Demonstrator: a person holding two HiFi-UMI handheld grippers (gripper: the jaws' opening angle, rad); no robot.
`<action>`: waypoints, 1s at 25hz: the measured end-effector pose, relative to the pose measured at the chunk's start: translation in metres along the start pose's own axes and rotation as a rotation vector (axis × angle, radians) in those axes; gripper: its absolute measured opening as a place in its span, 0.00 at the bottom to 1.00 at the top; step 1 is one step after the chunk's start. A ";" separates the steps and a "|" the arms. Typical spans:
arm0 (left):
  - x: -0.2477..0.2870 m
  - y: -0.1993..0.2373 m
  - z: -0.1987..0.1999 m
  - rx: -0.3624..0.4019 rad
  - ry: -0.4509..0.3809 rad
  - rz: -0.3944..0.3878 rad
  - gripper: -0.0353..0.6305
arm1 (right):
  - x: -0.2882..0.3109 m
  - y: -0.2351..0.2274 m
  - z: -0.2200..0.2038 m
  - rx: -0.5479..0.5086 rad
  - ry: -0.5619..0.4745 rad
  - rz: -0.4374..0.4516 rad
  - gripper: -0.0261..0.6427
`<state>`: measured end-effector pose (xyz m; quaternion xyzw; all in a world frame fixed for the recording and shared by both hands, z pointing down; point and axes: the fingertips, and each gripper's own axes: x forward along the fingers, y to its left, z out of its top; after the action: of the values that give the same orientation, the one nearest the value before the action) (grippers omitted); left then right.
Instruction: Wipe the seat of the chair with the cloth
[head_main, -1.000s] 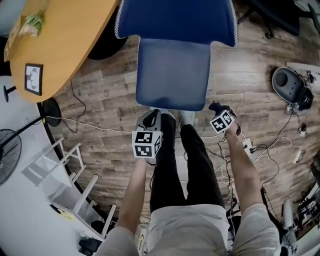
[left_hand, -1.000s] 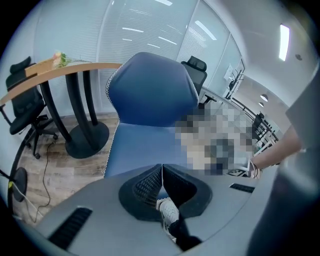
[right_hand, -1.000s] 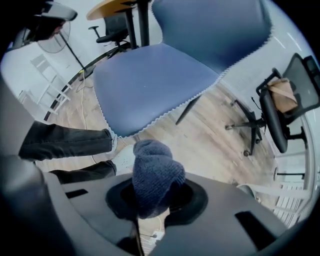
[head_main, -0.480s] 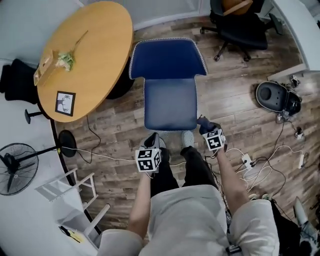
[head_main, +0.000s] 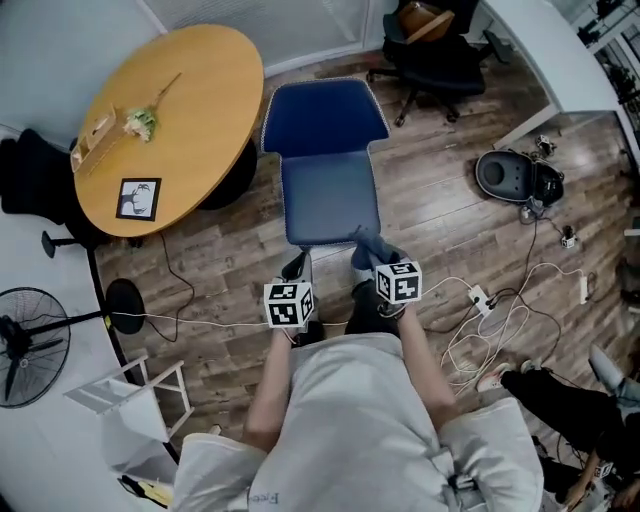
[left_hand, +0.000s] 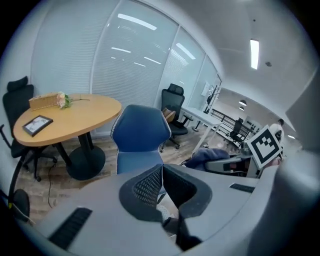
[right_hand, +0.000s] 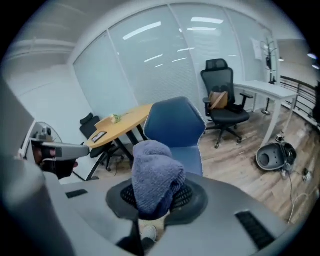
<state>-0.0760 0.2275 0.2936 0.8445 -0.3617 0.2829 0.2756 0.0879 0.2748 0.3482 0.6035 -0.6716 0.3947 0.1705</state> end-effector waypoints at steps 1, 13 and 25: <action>-0.012 0.001 -0.003 0.025 -0.002 -0.013 0.10 | -0.009 0.010 -0.001 0.039 -0.036 -0.023 0.15; -0.092 0.049 -0.036 0.081 -0.030 -0.064 0.10 | -0.068 0.123 -0.031 0.118 -0.241 -0.107 0.15; -0.094 0.047 -0.026 0.114 -0.053 -0.094 0.10 | -0.082 0.123 -0.030 0.100 -0.289 -0.202 0.15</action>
<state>-0.1735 0.2603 0.2601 0.8822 -0.3120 0.2671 0.2304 -0.0184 0.3469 0.2693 0.7261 -0.6046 0.3174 0.0808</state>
